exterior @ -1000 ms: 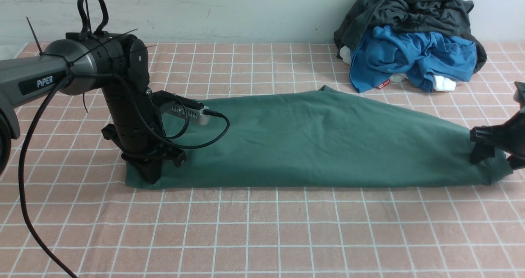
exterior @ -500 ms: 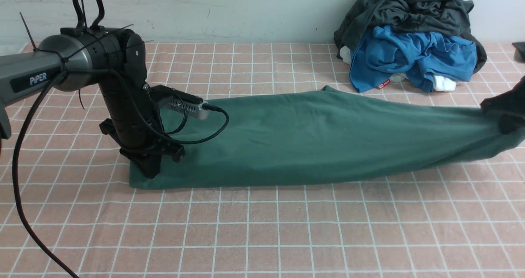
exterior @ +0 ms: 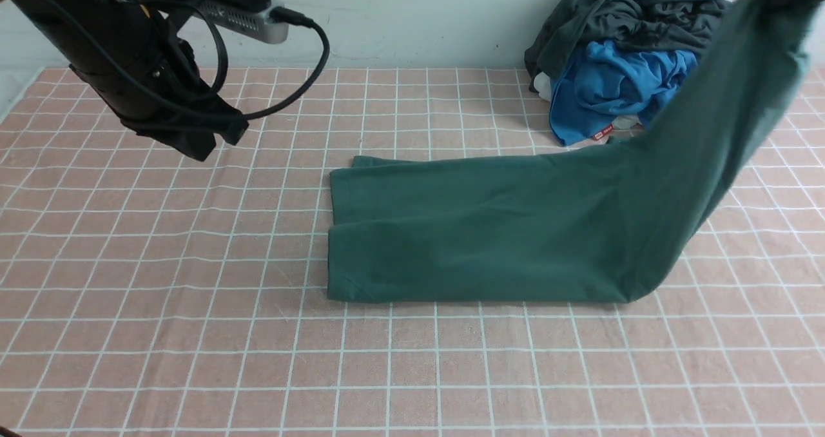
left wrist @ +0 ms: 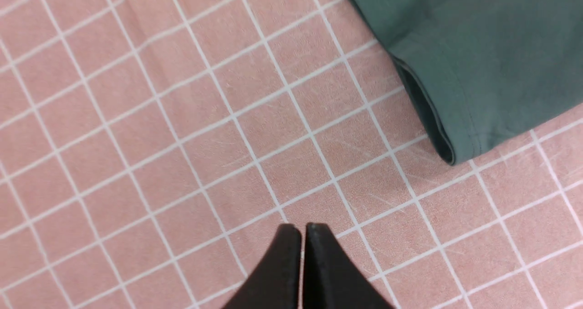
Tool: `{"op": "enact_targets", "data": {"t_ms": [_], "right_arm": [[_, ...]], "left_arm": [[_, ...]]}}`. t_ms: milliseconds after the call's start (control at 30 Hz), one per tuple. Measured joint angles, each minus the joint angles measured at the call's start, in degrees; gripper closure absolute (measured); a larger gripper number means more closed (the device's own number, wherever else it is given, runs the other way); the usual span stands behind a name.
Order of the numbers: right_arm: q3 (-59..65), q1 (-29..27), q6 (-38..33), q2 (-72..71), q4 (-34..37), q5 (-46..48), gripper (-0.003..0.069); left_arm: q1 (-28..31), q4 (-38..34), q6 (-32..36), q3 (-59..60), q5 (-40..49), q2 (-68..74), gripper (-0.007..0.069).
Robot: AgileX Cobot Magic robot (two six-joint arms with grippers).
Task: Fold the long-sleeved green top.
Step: Use the right arm to drag the right edge of the fabric to the left and folds it over the left edge
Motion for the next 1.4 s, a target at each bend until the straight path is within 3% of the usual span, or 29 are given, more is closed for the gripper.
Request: {"op": "enact_targets", "data": {"t_ms": [233,533,667,800,933,1033,1200,1300,1400], "right_arm": [[-0.96,15.58,-0.64,11.44,6.97,-6.90,0.0651],[-0.96,24.67,-4.65,22.09,14.05,-16.80,0.0632],[-1.02,25.37,-6.04,22.85,16.99,-18.40,0.0571],[-5.75,25.16,-6.24,22.46,20.55,-13.92,0.0400],[-11.97,23.92,-6.24,21.60,17.50,-8.18,0.0274],[-13.48,22.16,-5.59,21.20,11.59,-6.31,0.0238],[-11.89,19.71,0.59,23.28,5.65,-4.21,0.0236],[-11.25,19.56,2.35,25.67,5.89,-2.92,0.0237],[-11.20,20.49,3.06,31.39,10.40,-0.55,0.0237]], "left_arm": [[0.00,0.92,0.25,0.00,0.28,-3.21,0.0627],[0.00,1.04,0.36,0.00,0.47,-3.49,0.0627],[0.00,1.09,0.36,0.00,0.47,-3.49,0.0627],[0.00,1.15,0.41,0.00,0.47,-3.49,0.0627],[0.00,1.15,0.41,0.00,0.47,-3.49,0.0627],[0.00,1.15,0.41,0.00,0.41,-3.49,0.0627],[0.00,1.10,0.41,0.00,0.16,-3.43,0.0627],[0.00,0.78,0.42,0.00,0.14,-3.04,0.0627],[0.00,-0.17,0.52,0.24,0.09,-2.14,0.0627]]}}
